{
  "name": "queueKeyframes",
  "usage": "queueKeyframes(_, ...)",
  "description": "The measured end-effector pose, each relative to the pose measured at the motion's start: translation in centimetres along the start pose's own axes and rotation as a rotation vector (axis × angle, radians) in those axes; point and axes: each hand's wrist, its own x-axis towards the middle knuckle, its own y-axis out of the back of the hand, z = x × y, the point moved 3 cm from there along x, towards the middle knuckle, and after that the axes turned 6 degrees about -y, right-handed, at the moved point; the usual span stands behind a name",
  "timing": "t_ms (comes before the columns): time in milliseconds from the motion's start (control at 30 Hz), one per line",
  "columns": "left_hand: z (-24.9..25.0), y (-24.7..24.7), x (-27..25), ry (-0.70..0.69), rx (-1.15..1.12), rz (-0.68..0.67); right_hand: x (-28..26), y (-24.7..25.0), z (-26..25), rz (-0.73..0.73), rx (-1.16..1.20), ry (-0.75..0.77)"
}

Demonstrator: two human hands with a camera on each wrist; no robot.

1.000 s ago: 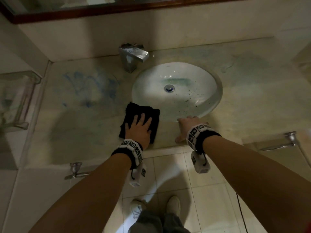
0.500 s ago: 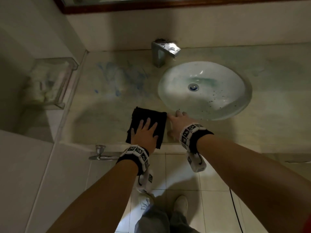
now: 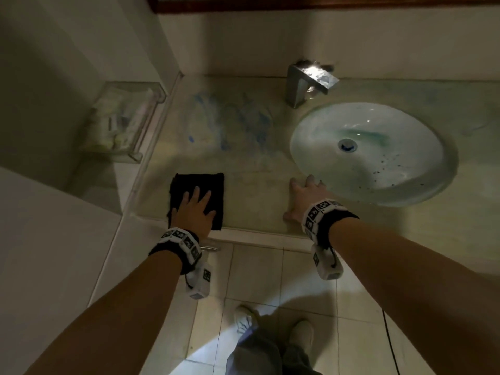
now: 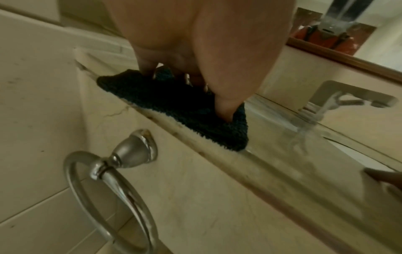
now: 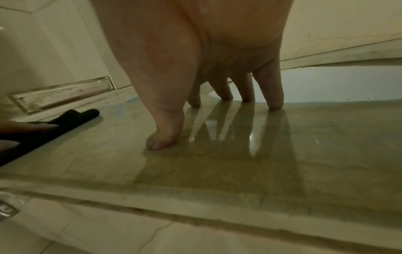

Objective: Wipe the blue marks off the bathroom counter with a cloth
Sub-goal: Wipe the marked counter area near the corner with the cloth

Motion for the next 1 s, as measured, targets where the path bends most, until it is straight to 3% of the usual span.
queueKeyframes(133,-1.6,0.2,0.8,0.056,-0.028,-0.023,0.3,-0.5,0.0,-0.016,-0.008,0.001)
queueKeyframes(333,1.1,0.6,0.2,0.096,0.006,-0.025,0.7,-0.8,0.1,-0.019,-0.008,0.010)
queueKeyframes(700,15.3,-0.8,-1.7,-0.229,0.102,-0.011,0.8,-1.0,0.2,-0.020,0.000,-0.003)
queueKeyframes(1000,13.6,-0.7,-1.4,-0.221,0.023,-0.022,0.3,-0.9,0.2,-0.031,0.010,-0.019)
